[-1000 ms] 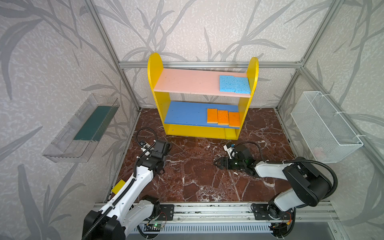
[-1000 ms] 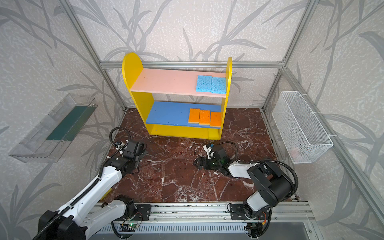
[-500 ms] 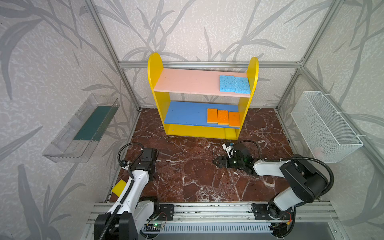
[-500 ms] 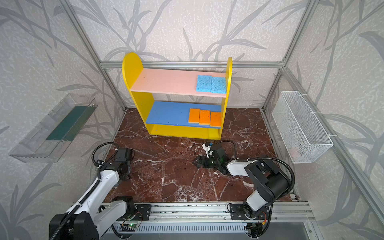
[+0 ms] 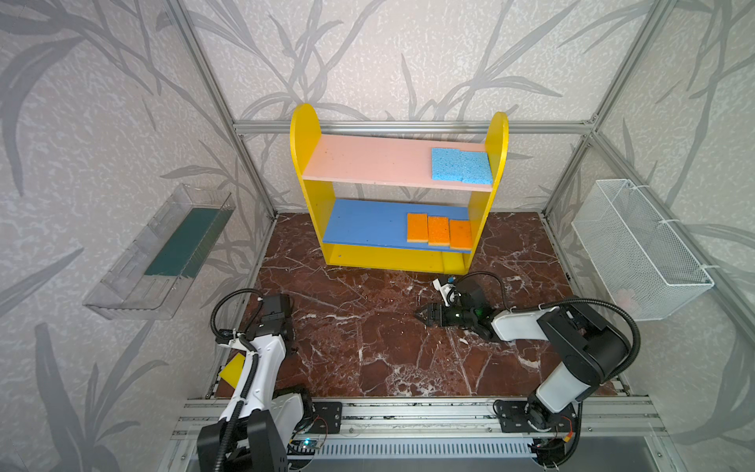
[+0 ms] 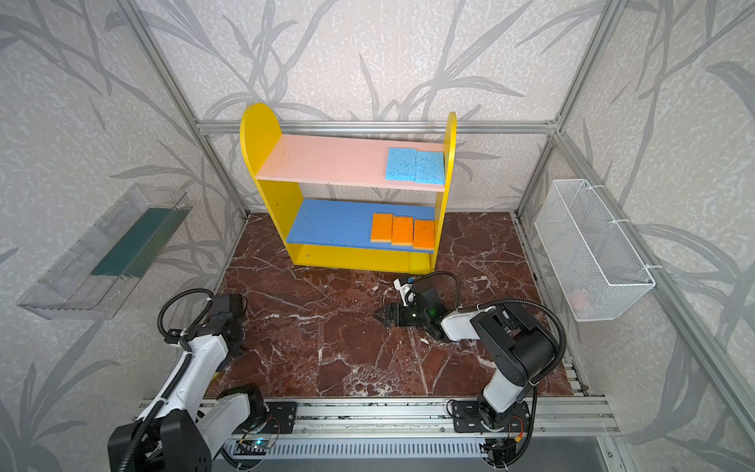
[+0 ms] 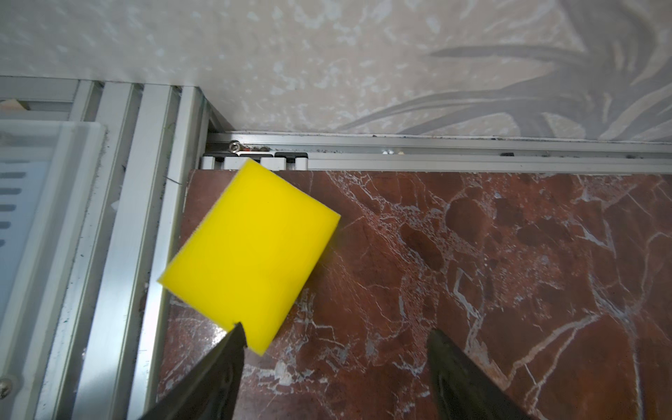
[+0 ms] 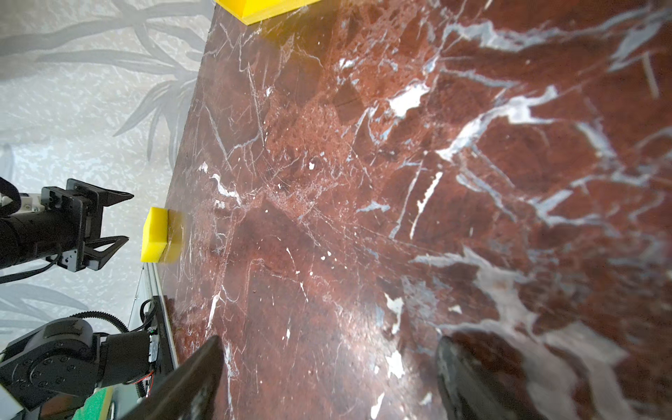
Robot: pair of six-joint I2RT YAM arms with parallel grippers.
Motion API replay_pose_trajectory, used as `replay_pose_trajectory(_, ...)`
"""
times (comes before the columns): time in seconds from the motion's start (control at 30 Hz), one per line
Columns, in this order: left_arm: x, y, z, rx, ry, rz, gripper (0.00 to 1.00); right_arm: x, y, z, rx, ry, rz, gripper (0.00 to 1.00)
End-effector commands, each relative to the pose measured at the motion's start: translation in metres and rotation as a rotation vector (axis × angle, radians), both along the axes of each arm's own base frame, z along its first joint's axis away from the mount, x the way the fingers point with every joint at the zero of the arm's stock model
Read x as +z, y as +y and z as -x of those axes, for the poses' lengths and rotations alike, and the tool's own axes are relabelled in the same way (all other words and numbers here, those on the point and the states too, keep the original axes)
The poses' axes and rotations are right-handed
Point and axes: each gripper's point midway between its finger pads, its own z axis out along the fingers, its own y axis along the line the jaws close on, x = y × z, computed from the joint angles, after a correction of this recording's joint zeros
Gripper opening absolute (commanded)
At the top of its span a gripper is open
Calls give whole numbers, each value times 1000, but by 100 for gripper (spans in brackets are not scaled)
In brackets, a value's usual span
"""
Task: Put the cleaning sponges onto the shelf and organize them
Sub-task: 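Move the left gripper down to grasp the yellow sponge on the table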
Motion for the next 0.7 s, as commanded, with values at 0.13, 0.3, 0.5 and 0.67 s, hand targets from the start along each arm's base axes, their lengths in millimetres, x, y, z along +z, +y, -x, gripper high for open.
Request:
replay_pose_trajectory(0.13, -8, 12, 25, 169, 2, 32, 80, -75, -31, 33, -12, 197, 213, 89)
replay_pose_trajectory(0.3, -35, 11, 25, 215, -68, 132, 78, -87, -42, 38, -12, 201, 278, 89)
replay_pose_trajectory(0.5, -58, 10, 16, 236, -67, 235, 76, -96, -47, 40, -7, 212, 327, 89)
replay_pose_trajectory(0.67, -65, 10, 8, 244, -31, 310, 63, -99, -53, 40, -11, 204, 367, 89)
